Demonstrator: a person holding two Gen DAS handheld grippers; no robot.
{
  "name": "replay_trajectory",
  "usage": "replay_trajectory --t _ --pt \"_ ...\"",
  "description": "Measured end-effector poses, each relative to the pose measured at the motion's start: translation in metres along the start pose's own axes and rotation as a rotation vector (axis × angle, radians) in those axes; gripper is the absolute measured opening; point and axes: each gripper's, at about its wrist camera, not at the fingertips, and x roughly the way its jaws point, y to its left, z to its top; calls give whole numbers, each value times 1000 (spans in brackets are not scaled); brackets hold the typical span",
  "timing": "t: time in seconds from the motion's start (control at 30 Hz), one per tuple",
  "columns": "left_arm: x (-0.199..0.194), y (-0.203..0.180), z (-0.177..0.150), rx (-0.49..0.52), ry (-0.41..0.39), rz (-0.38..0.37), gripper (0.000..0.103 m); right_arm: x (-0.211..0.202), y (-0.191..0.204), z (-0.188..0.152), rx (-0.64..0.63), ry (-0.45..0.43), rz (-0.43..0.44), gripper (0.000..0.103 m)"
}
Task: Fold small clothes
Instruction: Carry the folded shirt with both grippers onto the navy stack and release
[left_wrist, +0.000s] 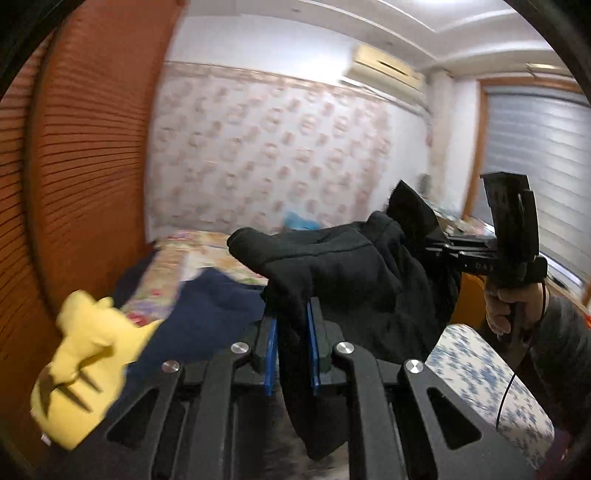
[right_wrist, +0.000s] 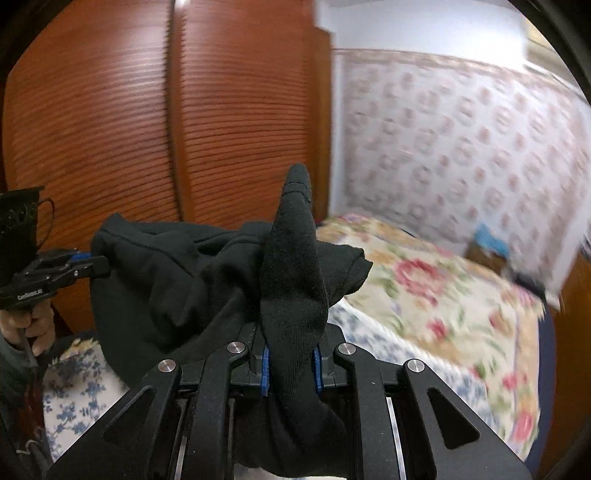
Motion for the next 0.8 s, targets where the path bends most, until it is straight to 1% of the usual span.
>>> replay_trajectory --t 0.13,0.27,0.37,0.43,0.5,0.53,0.57,0.6,0.63,0.67,0.7,0.73,0.77,0.8 --pt "-3 37 -19 -69 -10 93 12 58 34 45 -113 30 51 14" --pt "-3 56 -44 -101 10 171 12 117 68 77 -207 69 88 14" --pt "4 68 -61 -114 44 218 12 157 89 87 -238 104 111 14" --pt "8 74 -70 -120 66 239 12 178 100 89 -257 117 106 14" --pt "9 82 -77 -133 89 247 13 197 101 90 -224 127 106 15" --pt "9 80 -78 -132 96 247 14 202 100 91 -206 127 98 20" --pt "8 79 -80 -130 102 248 15 207 96 92 -171 125 81 29" --pt "8 79 -81 -127 104 248 16 208 93 92 -150 123 73 36" --pt "3 77 -79 -123 102 250 17 208 90 93 -125 118 57 47" --pt "0 76 -78 -117 96 255 17 205 87 93 -107 113 53 51" --pt "-3 75 -76 -109 85 257 20 201 85 93 -99 106 55 53" --pt "-6 74 -73 -102 73 260 27 197 83 92 -95 99 50 59" --pt "-10 73 -70 -98 61 264 34 191 82 89 -92 91 36 62" --pt "-14 71 -68 -92 48 265 36 187 81 87 -90 87 30 62"
